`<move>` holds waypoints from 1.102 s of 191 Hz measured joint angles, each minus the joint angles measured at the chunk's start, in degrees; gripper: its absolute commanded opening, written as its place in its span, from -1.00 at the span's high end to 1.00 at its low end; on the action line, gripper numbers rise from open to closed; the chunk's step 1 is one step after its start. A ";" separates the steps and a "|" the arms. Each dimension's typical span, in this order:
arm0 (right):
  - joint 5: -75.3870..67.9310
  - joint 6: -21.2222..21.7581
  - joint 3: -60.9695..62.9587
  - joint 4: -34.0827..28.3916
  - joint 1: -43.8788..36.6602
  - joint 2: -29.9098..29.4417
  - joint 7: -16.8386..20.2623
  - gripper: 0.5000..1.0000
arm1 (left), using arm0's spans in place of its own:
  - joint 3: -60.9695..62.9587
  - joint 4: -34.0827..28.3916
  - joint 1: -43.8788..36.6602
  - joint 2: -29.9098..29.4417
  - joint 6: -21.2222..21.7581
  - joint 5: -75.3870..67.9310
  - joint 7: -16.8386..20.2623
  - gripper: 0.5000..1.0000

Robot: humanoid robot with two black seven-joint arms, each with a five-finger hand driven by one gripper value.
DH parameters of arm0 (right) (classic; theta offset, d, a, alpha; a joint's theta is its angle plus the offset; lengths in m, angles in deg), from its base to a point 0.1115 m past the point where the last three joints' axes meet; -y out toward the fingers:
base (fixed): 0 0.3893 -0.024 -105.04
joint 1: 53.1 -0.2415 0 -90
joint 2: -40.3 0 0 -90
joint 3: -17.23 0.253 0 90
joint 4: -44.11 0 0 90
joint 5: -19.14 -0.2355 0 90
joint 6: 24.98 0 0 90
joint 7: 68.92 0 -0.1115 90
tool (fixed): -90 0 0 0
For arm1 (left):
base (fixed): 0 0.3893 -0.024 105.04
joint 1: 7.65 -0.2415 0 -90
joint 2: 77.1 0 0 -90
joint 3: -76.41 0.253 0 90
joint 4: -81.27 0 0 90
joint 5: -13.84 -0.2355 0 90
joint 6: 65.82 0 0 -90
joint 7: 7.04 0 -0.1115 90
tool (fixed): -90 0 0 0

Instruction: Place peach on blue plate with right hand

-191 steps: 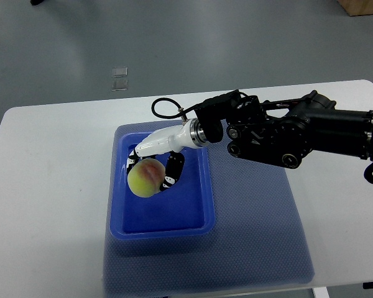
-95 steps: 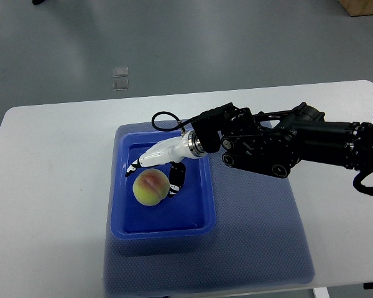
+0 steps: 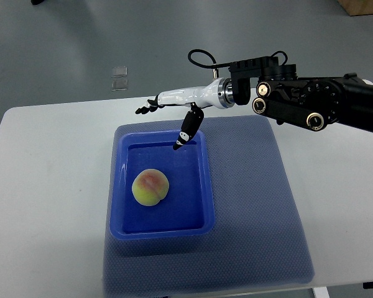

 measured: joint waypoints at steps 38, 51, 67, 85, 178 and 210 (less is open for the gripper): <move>-12.38 -5.44 6.55 1.07 5.86 2.58 1.24 -0.70 | 0.01 -0.04 -0.02 0.00 0.00 0.00 0.01 -1.00; -16.40 -9.14 10.55 1.59 9.37 2.79 2.64 -0.70 | 0.01 -0.04 -0.01 0.00 0.00 0.00 0.03 -1.00; -20.64 -12.51 17.02 2.74 14.23 2.88 4.19 -0.70 | 0.01 -0.04 -0.02 0.00 0.00 0.00 0.02 -1.00; -23.36 -14.16 24.95 5.85 19.28 2.60 4.79 -0.70 | -0.04 -0.11 -0.03 0.00 0.00 0.00 0.02 -1.00; -39.27 -17.78 39.95 12.10 28.83 0.81 5.18 -0.72 | 0.00 -0.21 -0.01 0.00 0.08 0.00 -0.01 -1.00; -40.55 -17.71 40.15 12.48 29.47 1.42 5.09 -0.72 | 0.00 -0.22 -0.01 0.00 0.09 0.00 0.00 -1.00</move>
